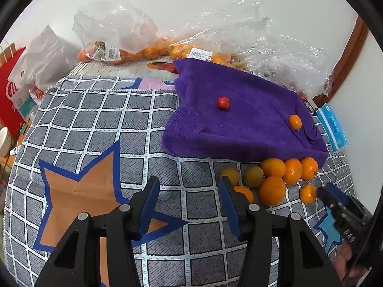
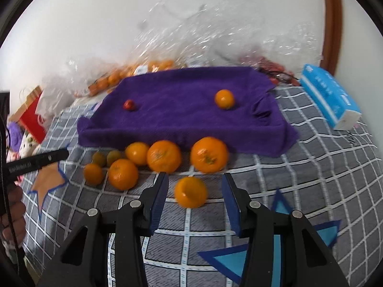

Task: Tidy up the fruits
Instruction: 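Move the right tool to an orange in front of the towel while the left tool approaches another orange, then grasp and lift the orange with the right tool while the left tool closes on an orange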

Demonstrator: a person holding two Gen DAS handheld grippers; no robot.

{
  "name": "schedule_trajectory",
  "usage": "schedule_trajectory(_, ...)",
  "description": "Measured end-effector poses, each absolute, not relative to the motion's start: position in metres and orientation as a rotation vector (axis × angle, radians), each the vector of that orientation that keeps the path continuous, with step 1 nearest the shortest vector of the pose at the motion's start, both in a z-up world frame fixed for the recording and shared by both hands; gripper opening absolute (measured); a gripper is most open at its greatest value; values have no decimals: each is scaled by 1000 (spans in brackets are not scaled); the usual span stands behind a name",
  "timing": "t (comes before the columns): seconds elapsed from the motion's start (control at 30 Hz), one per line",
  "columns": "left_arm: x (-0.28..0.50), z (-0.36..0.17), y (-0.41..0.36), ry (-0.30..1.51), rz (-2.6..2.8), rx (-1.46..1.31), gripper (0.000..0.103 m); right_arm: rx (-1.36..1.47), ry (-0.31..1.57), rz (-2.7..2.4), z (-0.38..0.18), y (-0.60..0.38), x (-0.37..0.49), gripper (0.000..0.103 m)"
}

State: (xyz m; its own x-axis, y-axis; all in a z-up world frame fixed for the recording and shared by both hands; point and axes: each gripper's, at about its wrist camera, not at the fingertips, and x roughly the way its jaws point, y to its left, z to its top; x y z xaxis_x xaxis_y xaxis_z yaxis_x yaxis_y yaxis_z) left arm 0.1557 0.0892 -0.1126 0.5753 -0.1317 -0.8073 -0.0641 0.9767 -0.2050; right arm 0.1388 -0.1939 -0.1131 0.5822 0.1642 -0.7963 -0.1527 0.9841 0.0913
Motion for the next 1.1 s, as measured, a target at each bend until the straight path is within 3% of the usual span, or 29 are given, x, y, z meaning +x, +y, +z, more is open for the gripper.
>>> schedule_trajectory(0.17, 154, -117, 93, 975, -35, -235, 49, -27, 988, 179, -137, -185, 142, 34)
schedule_trajectory(0.83, 157, -136, 31, 1016, -158, -168, 49, 27, 901, 155, -127, -231, 115, 34)
schedule_trajectory(1.1, 155, -148, 27, 967, -138, -133, 38, 22, 890, 130, -140, -232, 114, 34)
